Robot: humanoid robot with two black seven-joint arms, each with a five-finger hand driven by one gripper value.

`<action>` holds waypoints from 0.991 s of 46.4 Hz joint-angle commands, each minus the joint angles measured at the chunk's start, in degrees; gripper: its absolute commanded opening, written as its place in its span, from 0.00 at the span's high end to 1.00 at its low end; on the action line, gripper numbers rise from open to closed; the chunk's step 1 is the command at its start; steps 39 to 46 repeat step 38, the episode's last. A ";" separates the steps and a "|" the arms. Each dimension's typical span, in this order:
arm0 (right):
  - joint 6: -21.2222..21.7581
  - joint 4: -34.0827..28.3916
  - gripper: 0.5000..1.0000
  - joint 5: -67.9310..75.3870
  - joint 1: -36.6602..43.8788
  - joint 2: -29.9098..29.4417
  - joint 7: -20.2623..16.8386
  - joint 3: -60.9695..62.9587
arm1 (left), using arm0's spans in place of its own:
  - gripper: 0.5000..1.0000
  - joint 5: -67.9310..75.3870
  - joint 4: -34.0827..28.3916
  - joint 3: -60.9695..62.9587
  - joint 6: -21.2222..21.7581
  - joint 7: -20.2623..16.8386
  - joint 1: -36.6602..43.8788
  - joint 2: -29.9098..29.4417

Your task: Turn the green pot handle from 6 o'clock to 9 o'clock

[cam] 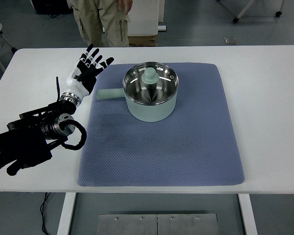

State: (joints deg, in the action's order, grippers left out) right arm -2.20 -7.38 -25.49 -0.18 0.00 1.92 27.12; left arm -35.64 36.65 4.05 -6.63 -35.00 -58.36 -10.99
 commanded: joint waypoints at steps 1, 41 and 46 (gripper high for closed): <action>0.01 0.00 0.00 0.00 0.00 0.00 0.01 -0.05 | 0.00 -0.04 0.00 -0.01 0.04 0.00 0.00 -0.09; 0.01 -0.09 0.00 -0.35 0.09 0.00 -0.07 -0.23 | 0.00 0.04 -0.09 -0.01 -0.05 0.00 0.09 -0.09; 0.01 -0.09 0.00 -0.35 0.09 0.00 -0.07 -0.23 | 0.00 0.04 -0.09 -0.01 -0.05 0.00 0.09 -0.09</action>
